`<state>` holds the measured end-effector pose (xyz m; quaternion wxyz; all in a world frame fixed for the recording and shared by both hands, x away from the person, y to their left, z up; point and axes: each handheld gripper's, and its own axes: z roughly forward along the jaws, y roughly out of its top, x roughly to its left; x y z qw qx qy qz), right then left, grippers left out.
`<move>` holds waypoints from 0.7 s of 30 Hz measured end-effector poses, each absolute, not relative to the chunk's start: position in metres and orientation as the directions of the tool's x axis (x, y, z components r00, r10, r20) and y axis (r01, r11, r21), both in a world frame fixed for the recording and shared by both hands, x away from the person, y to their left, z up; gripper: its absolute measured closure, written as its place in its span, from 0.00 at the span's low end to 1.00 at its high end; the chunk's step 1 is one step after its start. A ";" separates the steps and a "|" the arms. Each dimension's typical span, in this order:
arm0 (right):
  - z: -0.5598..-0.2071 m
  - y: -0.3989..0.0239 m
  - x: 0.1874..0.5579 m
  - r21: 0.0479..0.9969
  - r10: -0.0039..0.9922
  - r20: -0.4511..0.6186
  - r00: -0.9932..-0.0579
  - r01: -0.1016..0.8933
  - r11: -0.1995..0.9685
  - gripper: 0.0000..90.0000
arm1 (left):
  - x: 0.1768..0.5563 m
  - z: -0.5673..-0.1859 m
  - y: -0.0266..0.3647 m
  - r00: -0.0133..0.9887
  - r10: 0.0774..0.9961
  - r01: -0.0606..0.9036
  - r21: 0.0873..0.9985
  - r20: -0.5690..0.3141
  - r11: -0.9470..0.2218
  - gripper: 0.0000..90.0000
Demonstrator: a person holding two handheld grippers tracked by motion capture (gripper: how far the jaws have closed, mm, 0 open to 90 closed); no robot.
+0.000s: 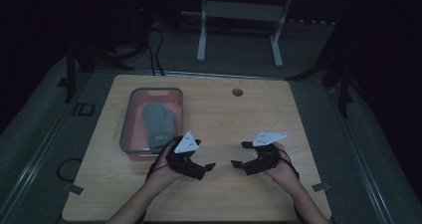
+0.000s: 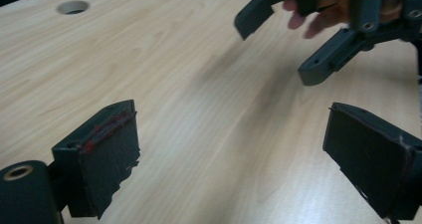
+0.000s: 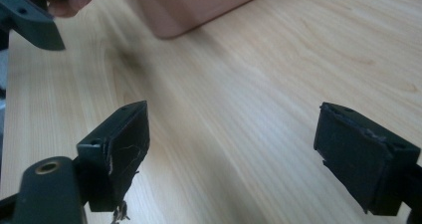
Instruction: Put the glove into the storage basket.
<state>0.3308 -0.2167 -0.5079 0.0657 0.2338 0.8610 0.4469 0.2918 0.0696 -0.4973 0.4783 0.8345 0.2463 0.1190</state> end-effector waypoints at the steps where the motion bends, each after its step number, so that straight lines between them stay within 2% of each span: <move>1: -0.508 -0.217 0.331 0.800 0.461 0.096 -0.882 0.344 0.491 0.16 | 0.292 -0.497 0.070 0.850 0.525 0.297 0.857 -0.037 -0.421 0.08; 10: -0.524 -0.242 0.319 0.794 0.443 0.097 -0.892 0.337 0.505 0.16 | 0.281 -0.526 0.051 0.873 0.484 0.294 0.857 -0.060 -0.423 0.05; 21: -0.539 -0.267 0.305 0.800 0.492 0.069 -0.868 0.343 0.493 0.16 | 0.275 -0.547 0.045 0.877 0.480 0.260 0.853 -0.013 -0.452 0.05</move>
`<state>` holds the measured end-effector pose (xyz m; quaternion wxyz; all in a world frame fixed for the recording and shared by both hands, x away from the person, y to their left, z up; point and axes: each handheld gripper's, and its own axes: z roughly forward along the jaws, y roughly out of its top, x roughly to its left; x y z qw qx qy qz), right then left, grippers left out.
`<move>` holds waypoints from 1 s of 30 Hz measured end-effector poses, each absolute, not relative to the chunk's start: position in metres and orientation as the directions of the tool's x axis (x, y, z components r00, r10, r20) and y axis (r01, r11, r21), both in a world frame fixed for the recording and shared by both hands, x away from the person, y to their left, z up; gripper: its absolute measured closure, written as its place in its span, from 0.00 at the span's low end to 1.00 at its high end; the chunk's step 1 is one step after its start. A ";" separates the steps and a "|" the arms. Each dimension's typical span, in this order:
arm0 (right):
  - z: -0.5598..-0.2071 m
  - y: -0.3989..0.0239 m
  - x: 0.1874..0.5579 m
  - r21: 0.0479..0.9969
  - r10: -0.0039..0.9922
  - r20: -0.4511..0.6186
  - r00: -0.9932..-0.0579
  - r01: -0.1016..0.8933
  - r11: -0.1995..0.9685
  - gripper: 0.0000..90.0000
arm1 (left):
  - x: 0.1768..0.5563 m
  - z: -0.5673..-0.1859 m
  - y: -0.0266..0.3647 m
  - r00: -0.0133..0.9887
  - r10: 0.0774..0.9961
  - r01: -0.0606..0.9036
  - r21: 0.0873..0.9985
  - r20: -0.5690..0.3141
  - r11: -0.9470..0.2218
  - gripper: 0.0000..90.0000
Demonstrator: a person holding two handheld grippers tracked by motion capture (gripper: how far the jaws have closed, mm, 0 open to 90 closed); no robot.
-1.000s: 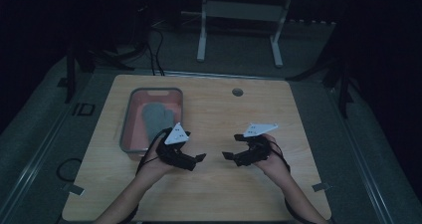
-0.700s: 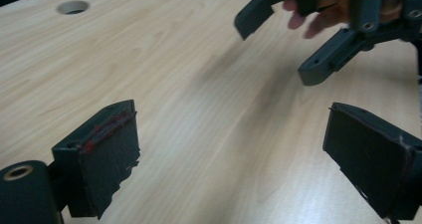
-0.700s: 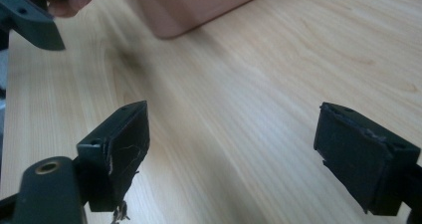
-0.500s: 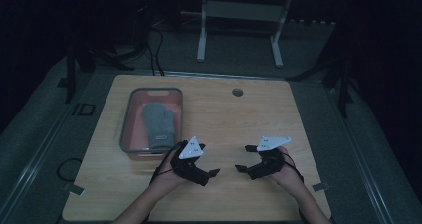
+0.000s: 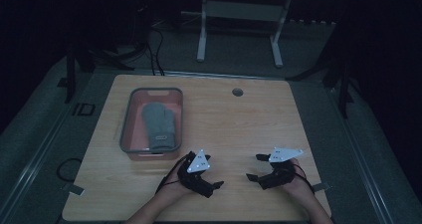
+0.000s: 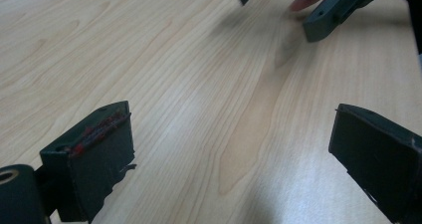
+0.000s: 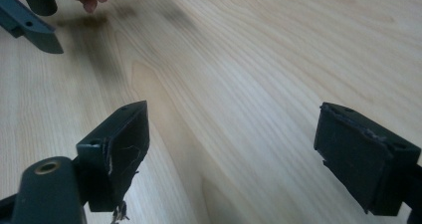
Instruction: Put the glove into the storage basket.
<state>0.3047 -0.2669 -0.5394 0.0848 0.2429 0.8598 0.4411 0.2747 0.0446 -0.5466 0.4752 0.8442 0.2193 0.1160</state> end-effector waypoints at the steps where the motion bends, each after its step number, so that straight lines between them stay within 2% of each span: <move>1: -0.541 -0.269 0.303 0.800 0.504 0.062 -0.862 0.344 0.490 0.16 | 0.274 -0.548 0.045 0.877 0.481 0.256 0.854 -0.008 -0.452 0.05; 10: -0.551 -0.297 0.292 0.795 0.589 0.057 -0.806 0.393 0.462 0.16 | 0.271 -0.554 0.047 0.863 0.506 0.255 0.877 -0.016 -0.407 0.05; 20: -0.556 -0.326 0.291 0.825 0.700 0.064 -0.712 0.431 0.364 0.14 | 0.269 -0.560 0.051 0.838 0.546 0.265 0.888 -0.020 -0.375 0.05; 30: -0.559 -0.328 0.292 0.831 0.709 0.058 -0.702 0.428 0.356 0.15 | 0.268 -0.563 0.052 0.840 0.543 0.260 0.892 -0.020 -0.370 0.05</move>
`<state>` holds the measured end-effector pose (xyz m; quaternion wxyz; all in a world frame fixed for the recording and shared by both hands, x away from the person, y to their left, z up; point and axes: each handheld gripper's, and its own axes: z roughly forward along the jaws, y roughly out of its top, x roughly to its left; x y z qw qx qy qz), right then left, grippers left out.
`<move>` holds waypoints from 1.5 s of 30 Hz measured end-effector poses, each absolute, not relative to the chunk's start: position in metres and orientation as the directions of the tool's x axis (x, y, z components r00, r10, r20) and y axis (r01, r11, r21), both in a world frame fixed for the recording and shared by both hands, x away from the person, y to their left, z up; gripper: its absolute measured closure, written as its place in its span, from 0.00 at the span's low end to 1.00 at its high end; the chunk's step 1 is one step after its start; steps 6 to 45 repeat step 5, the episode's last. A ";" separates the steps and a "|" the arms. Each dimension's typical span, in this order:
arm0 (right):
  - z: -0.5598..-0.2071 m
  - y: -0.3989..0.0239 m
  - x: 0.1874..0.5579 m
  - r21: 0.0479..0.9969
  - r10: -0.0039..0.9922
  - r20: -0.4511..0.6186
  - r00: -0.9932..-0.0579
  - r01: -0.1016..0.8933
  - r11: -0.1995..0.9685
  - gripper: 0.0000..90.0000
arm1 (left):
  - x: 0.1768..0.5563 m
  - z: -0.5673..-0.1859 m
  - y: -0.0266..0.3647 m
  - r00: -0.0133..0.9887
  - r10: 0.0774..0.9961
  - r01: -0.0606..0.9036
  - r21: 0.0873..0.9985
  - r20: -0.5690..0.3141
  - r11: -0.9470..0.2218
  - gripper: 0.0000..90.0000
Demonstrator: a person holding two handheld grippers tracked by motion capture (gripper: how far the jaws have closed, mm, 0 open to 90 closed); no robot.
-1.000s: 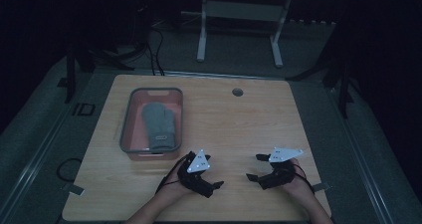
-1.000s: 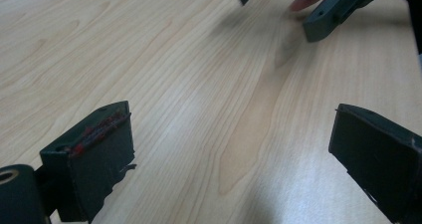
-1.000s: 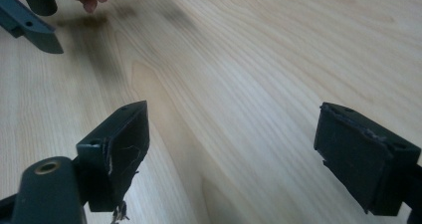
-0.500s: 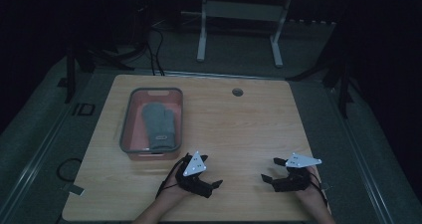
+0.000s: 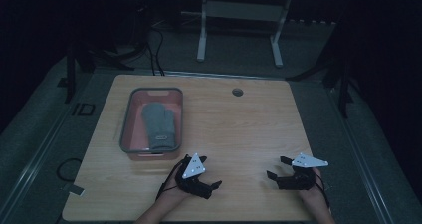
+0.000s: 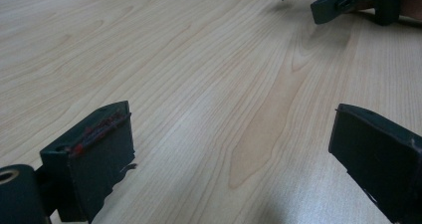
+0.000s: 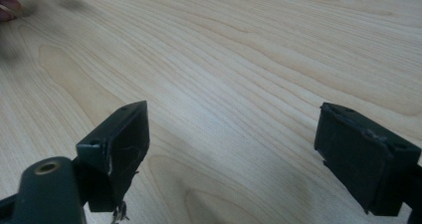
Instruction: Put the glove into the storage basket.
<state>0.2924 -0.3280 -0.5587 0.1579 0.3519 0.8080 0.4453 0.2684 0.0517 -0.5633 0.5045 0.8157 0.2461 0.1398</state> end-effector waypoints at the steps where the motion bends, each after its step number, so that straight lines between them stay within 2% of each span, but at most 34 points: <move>1: -0.559 -0.328 0.292 0.830 0.709 0.058 -0.703 0.429 0.357 0.15 | 0.269 -0.563 0.052 0.839 0.543 0.260 0.893 -0.020 -0.368 0.05; 45: -0.559 -0.328 0.293 0.826 0.707 0.063 -0.704 0.435 0.359 0.15 | 0.269 -0.563 0.053 0.840 0.541 0.259 0.893 -0.021 -0.367 0.05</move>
